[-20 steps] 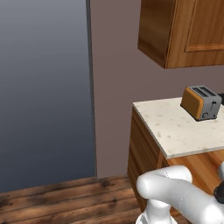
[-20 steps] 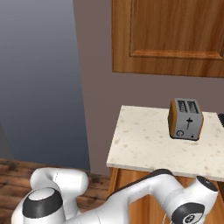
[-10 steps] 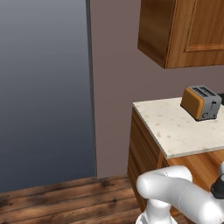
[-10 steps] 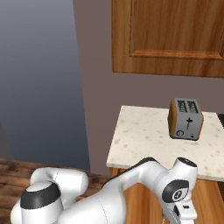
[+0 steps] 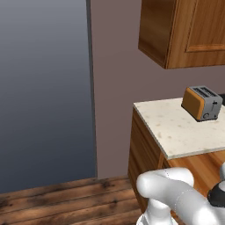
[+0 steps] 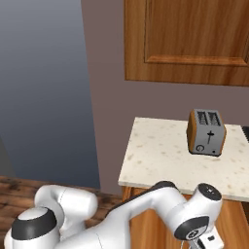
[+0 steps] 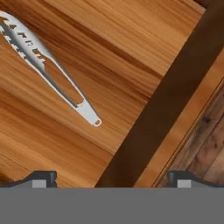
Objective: Take the tongs from the drawer on the right and place them on the dining counter next to the tray containing the kebab skewer.
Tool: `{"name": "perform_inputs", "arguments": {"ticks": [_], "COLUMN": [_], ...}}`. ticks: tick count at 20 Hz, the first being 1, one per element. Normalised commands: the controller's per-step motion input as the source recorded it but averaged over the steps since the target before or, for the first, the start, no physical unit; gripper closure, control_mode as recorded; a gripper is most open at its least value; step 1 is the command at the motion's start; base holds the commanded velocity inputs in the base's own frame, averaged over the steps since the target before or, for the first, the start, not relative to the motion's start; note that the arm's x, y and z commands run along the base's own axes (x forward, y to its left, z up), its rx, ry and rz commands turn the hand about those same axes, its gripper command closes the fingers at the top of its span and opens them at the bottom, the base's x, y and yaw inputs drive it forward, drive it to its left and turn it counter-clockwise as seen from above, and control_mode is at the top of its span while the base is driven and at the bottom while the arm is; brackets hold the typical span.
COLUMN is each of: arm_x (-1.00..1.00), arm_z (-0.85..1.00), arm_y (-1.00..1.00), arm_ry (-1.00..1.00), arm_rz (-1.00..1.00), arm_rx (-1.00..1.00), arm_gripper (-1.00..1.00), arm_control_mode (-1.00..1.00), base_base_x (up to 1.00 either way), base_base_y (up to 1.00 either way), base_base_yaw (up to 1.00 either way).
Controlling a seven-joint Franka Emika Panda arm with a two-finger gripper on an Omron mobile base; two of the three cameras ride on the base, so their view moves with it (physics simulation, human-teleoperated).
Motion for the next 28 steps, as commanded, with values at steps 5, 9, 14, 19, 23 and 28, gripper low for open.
{"name": "perform_inputs", "arguments": {"ticks": [5, 9, 14, 19, 23, 28], "arm_x": [0.08, 0.21, 0.07, 0.01, 0.12, 0.27], "arm_z": [0.00, 0.00, 0.00, 0.00, 0.00, 0.00], "arm_y": [0.06, 0.01, 0.00, 0.00, 0.06, 0.13], "arm_ry": [-0.21, 0.01, 0.00, 0.00, 0.00, 0.00], "arm_rz": [0.22, 0.29, 0.26, 0.23, 0.17, 0.06], "arm_rx": [0.00, 0.00, 0.00, 0.00, 0.00, 0.00], "arm_gripper": [-1.00, -1.00, -1.00, -1.00, -1.00, -1.00], "arm_control_mode": [-1.00, -1.00, -1.00, -1.00, -1.00, -1.00], "base_base_x": [0.00, 0.00, 0.00, 0.00, 0.00, 0.00], "base_base_y": [0.00, 0.00, 0.00, 0.00, 0.00, 0.00], "base_base_yaw": [0.00, 0.00, 0.00, 0.00, 0.00, 0.00]}}
